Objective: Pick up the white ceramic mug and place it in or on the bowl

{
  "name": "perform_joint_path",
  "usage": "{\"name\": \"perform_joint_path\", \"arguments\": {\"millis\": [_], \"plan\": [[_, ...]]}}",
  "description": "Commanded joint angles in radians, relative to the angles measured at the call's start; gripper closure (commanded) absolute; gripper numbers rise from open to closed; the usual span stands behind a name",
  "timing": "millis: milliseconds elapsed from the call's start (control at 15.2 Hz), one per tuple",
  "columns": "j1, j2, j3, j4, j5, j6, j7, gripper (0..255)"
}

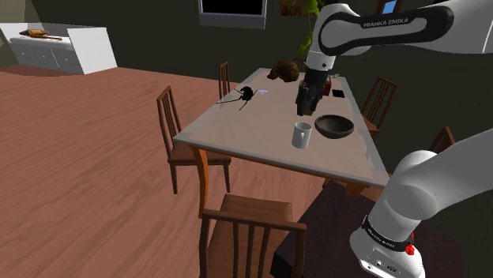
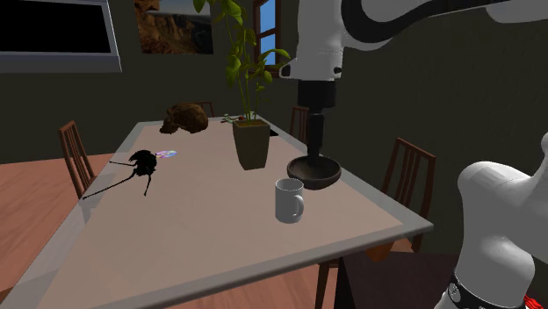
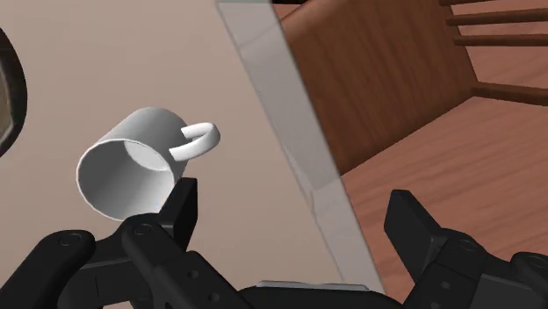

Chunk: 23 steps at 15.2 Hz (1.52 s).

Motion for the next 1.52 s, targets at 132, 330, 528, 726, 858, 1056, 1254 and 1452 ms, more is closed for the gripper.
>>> {"name": "perform_joint_path", "arguments": {"millis": [132,330,528,726,858,1056,1254,1452], "plan": [[-0.034,0.099,-0.051,0.003,-0.028,0.073,-0.031,0],[-0.058,0.175,-0.087,0.015,-0.043,0.121,-0.051,0],[-0.080,0.256,-0.123,0.034,-0.053,0.167,-0.071,0],[-0.102,0.340,-0.157,0.062,-0.056,0.209,-0.093,0],[-0.114,0.390,-0.176,0.080,-0.056,0.231,-0.106,0],[-0.114,0.401,-0.178,0.050,-0.053,0.272,-0.108,0],[-0.114,0.416,-0.180,0.022,-0.050,0.314,-0.111,0],[-0.114,0.424,-0.181,0.008,-0.048,0.336,-0.113,0]]}}
